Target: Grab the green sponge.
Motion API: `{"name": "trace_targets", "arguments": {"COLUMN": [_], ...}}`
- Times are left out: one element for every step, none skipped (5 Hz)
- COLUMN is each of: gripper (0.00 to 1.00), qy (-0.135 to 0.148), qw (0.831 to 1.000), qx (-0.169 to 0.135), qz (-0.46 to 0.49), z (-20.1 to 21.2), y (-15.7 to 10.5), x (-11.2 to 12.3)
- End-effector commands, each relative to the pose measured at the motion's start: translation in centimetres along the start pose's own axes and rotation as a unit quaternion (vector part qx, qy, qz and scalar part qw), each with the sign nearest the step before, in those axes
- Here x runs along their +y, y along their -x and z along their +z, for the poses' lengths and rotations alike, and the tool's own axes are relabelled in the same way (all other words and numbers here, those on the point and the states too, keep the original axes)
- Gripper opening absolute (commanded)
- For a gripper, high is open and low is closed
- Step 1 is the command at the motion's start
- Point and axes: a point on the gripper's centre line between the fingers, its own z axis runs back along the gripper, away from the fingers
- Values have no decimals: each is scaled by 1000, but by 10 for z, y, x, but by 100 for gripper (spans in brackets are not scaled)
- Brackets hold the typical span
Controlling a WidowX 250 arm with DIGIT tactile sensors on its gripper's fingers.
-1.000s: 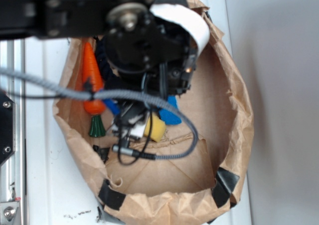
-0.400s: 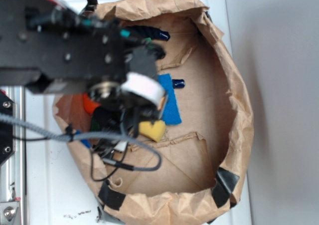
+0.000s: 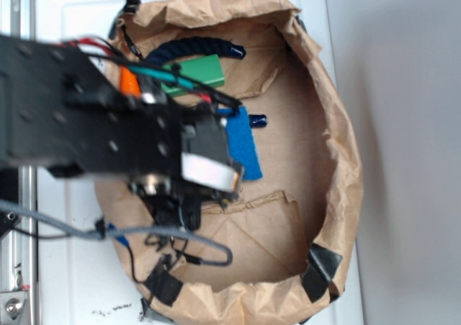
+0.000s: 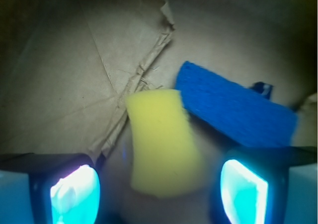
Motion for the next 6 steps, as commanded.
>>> {"name": "trace_targets", "arguments": {"gripper": [100,100,100,100,94,0], "qy": [-8,-22,-31,-27,-22,-21], "qw": [1000,1000,999,999,1000,999], "qx": [-2,1,-1,-11,-20,-25], "qz": [-14,-13,-14,-15,-11,-7], "z": [-17,-32,-37,-31,-26,-24], "y": [-22,-27,-26,-26,-26,-25], "x": [-20,-21,-21,-19,-16,-15]}}
